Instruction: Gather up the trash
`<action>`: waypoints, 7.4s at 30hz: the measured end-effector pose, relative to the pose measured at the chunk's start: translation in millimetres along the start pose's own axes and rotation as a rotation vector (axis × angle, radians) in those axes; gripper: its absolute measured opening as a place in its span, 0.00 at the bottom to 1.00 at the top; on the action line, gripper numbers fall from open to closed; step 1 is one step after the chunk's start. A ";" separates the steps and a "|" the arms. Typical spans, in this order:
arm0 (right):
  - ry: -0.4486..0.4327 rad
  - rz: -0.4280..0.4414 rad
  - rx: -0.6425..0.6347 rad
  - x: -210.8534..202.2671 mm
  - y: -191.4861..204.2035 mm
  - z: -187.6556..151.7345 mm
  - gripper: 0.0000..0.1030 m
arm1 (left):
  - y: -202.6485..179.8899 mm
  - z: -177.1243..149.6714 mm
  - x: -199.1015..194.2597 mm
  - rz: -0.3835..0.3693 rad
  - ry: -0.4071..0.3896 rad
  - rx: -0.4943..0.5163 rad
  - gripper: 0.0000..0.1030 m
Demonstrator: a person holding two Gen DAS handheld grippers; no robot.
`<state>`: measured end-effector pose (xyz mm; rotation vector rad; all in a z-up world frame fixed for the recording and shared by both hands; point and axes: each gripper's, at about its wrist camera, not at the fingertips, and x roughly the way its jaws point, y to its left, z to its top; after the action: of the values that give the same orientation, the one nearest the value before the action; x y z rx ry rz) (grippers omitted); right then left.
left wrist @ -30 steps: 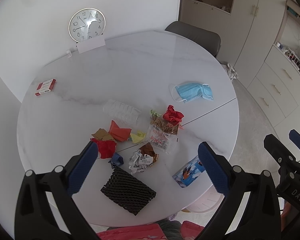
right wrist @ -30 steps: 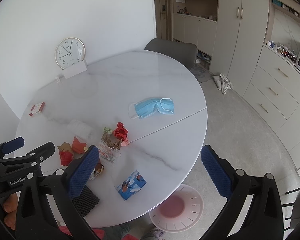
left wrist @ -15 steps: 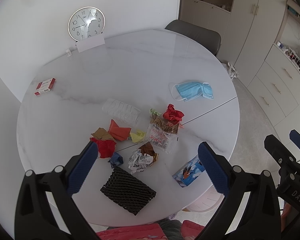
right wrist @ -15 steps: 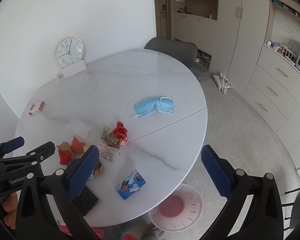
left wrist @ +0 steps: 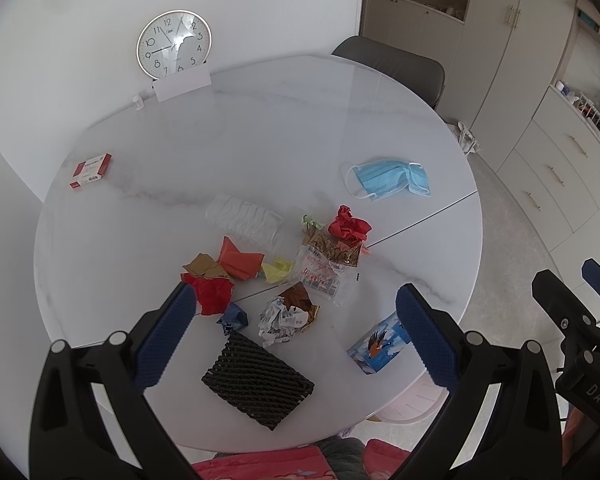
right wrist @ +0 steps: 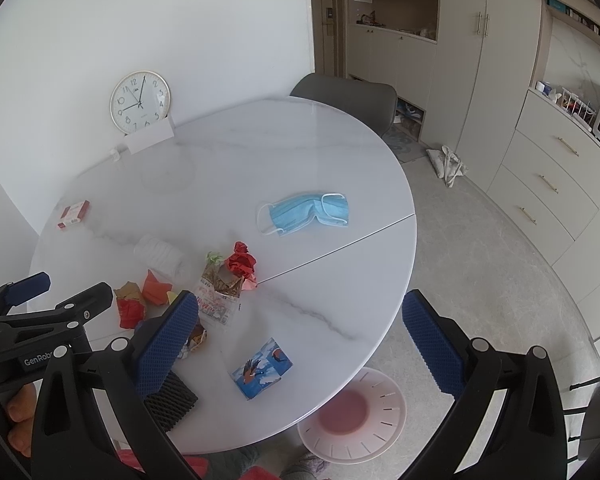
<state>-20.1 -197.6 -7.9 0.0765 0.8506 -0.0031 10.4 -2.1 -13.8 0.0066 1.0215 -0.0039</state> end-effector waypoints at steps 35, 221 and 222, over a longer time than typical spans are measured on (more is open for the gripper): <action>0.109 -0.010 0.087 38.0 -3.9 -29.1 0.98 | 34.5 -12.0 41.4 -0.105 0.006 0.210 0.93; 0.087 -0.064 0.244 18.9 -175.9 -137.8 0.98 | -173.4 -115.6 60.3 -0.333 0.052 0.414 0.93; 0.069 -0.058 0.220 15.3 -165.8 -128.8 0.98 | -159.4 -109.2 54.3 -0.317 0.035 0.390 0.93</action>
<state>-112.3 -353.6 -115.0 0.2594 0.9187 -0.1496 -55.4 -160.8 -117.7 0.2002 1.0344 -0.4930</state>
